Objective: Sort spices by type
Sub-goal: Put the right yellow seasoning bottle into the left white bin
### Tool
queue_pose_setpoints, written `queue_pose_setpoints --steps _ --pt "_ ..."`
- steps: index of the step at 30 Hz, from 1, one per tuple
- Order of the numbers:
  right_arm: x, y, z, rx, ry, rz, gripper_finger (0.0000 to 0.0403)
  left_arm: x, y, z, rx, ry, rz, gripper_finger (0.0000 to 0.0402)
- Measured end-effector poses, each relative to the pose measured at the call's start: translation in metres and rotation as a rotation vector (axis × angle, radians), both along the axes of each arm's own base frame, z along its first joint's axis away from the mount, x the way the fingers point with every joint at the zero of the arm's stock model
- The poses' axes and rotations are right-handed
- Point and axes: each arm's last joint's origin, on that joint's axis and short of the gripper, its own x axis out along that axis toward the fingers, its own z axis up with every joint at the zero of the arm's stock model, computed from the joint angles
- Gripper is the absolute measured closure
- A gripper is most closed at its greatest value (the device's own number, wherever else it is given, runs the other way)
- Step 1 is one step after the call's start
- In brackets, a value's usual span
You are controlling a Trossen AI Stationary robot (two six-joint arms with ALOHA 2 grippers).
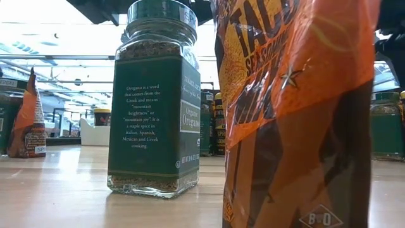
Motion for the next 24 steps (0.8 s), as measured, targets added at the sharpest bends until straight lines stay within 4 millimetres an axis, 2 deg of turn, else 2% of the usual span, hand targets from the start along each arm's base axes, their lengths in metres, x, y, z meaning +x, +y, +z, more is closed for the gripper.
queue_pose_setpoints --steps 7,18,24 --pt "0.007 0.002 -0.007 -0.039 0.038 0.016 0.0096 0.000 0.000 -0.001 0.001 0.007 0.000 0.0043" --pt "0.016 0.009 -0.033 -0.094 0.178 0.066 0.0096 0.000 0.000 -0.002 0.002 0.022 0.000 0.0043" --pt "0.017 0.009 -0.034 -0.128 0.172 0.060 0.0096 0.000 0.000 -0.002 0.002 0.023 0.000 0.0043"
